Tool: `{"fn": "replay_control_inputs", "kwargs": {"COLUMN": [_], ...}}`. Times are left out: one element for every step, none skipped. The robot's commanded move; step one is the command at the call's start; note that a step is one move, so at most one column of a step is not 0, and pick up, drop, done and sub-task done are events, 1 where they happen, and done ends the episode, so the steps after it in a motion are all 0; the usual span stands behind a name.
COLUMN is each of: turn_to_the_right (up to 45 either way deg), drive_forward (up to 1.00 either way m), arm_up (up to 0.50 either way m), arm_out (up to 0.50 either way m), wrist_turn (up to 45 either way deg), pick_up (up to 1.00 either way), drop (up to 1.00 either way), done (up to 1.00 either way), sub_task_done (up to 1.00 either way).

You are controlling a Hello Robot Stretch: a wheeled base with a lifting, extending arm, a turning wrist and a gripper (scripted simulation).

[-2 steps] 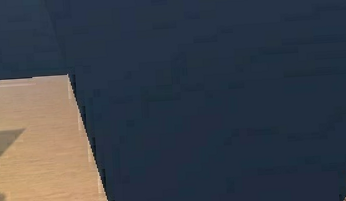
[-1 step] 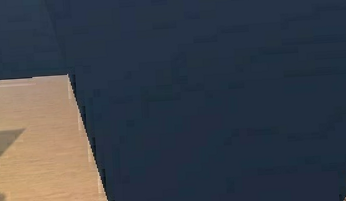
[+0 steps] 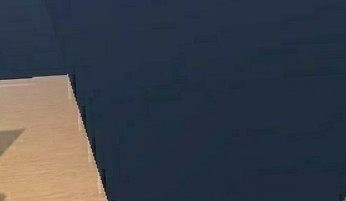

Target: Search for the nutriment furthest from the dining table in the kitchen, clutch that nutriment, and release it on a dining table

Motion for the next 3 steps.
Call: {"fn": "replay_control_inputs", "kwargs": {"turn_to_the_right": [0.0,0.0,0.0], "drive_forward": [0.0,0.0,0.0], "arm_up": [0.06,0.0,0.0], "arm_out": [0.0,0.0,0.0], "wrist_turn": [0.0,-45.0,-45.0], "pick_up": [0.0,0.0,0.0], "drop": [0.0,0.0,0.0], "done": [0.0,0.0,0.0], "sub_task_done": [0.0,0.0,0.0]}}
